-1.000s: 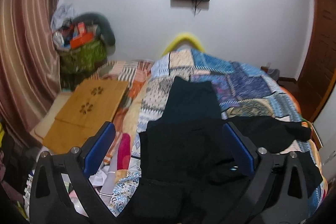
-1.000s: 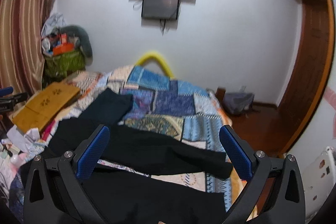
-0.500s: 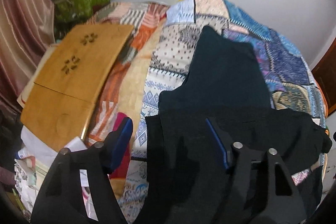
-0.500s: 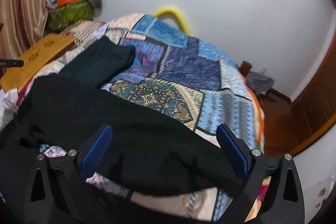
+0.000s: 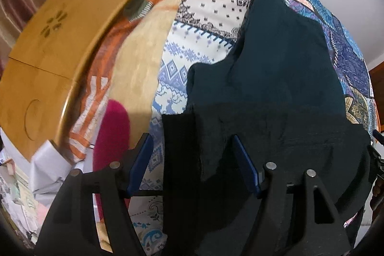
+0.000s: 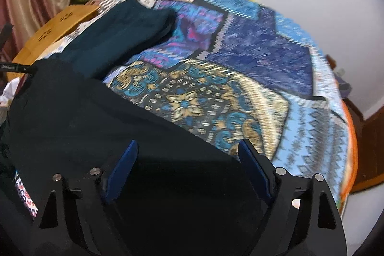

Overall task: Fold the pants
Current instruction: 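Lower both grippers onto the black trousers' waistband and close them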

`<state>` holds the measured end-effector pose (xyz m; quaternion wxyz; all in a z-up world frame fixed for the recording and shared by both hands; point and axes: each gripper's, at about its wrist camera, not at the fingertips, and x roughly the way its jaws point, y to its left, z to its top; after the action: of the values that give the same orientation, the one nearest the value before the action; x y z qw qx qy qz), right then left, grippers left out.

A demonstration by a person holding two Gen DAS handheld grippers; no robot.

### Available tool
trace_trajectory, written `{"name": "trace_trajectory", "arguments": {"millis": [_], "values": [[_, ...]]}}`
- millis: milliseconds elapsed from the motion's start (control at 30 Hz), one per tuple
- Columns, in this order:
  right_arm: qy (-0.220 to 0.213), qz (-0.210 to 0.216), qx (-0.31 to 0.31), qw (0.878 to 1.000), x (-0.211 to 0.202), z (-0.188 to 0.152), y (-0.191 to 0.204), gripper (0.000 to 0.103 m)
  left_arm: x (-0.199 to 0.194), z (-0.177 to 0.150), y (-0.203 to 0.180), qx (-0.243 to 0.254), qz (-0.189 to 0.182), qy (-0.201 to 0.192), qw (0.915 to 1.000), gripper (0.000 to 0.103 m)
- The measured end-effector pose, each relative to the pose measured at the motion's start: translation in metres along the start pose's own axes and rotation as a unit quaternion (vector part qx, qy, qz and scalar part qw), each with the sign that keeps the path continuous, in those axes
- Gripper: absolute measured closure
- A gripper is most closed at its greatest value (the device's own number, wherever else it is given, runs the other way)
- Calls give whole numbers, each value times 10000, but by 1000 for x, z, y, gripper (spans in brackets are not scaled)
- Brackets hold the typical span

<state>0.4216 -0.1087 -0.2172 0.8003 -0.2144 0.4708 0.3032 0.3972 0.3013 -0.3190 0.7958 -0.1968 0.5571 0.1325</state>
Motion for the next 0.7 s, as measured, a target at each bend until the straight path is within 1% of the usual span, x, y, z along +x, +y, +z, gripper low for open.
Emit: {"name": "trace_trajectory", "arguments": {"millis": [33, 100, 167, 267, 333, 367, 400, 433, 467, 533, 567, 600, 633, 700], "values": [[154, 55, -96, 9998, 6, -1, 3, 28, 2, -1, 1, -28, -27, 13, 10000, 34], [342, 42, -204, 9992, 16, -1, 7, 27, 6, 0, 0, -80, -30, 53, 9999, 34], [315, 49, -201, 9993, 18, 0, 8, 26, 10, 2, -3, -83, 31, 93, 9999, 33], [348, 145, -87, 9992, 19, 2, 7, 28, 12, 5, -8, 1, 92, 85, 9999, 33], [353, 239, -1, 9991, 20, 4, 7, 30, 12, 9, -10, 95, 67, 38, 9999, 34], [345, 259, 23, 9991, 22, 4, 7, 31, 12, 10, -10, 117, 49, 17, 9999, 38], [328, 277, 52, 9991, 23, 5, 9, 36, 13, 12, -11, 146, 15, 11, 9999, 44], [304, 306, 85, 9990, 23, 7, 10, 41, 15, 13, -11, 137, 0, 14, 9999, 47], [279, 302, 118, 9991, 24, 9, 12, 43, 17, 14, -11, 96, -31, 38, 9999, 52], [245, 292, 99, 9992, 26, 11, 19, 56, 20, 14, -12, 38, -58, 43, 10000, 58], [236, 291, 83, 9993, 25, 10, 22, 59, 21, 13, -14, 82, -34, 13, 10000, 61], [218, 269, 58, 9994, 25, 9, 25, 66, 21, 11, -18, 160, 43, -43, 9999, 62], [188, 262, 37, 9995, 25, 8, 28, 78, 20, 9, -22, 228, 120, -108, 9996, 64], [161, 191, 21, 9997, 24, 7, 33, 94, 16, 7, -27, 314, 260, -216, 9989, 68]]}}
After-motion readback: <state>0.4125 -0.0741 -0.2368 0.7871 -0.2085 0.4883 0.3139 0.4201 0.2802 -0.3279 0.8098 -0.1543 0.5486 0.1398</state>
